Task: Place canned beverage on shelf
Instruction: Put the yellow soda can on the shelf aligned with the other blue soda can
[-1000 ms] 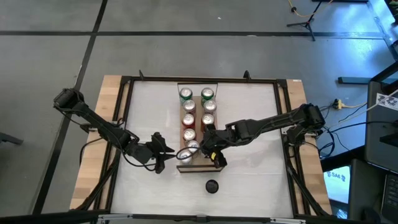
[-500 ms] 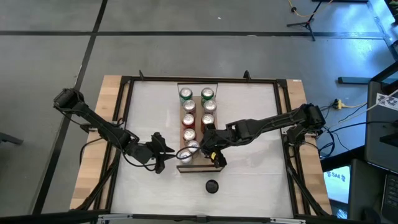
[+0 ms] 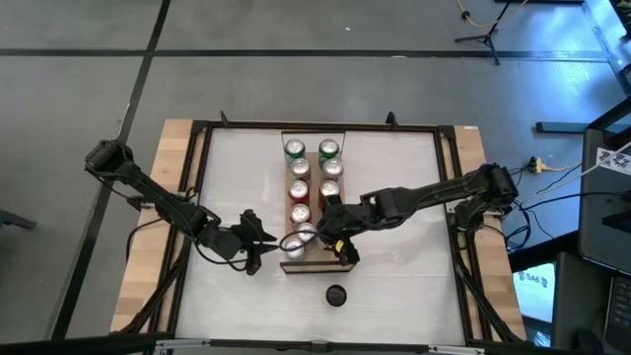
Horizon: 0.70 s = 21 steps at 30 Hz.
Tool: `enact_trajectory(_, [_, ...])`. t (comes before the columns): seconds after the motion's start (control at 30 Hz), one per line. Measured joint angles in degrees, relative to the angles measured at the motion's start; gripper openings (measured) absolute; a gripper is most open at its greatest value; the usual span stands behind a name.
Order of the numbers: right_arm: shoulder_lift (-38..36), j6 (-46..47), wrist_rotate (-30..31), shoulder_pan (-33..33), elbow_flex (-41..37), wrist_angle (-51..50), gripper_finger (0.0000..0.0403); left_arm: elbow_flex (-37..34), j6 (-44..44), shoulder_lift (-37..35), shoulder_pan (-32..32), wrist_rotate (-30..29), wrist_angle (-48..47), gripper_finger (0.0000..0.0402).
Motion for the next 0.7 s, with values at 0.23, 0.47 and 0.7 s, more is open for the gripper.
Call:
enact_trajectory(0.23, [-0.16, -0.01, 2.42, 0.07, 4.33, -4.74, 0.0310, 0.00, 0.00, 0.00, 0.01, 0.00, 0.00, 0.0105])
enact_trajectory(0.47, [-0.24, 0.00, 2.56, 0.09, 10.11, -9.31, 0.0310, 0.00, 0.00, 0.00, 0.02, 0.00, 0.00, 0.0105])
enact_trajectory(0.7, [-0.20, 0.00, 2.56, 0.11, 15.78, -12.39, 0.0310, 0.00, -0.01, 0.00, 0.02, 0.00, 0.01, 0.0105])
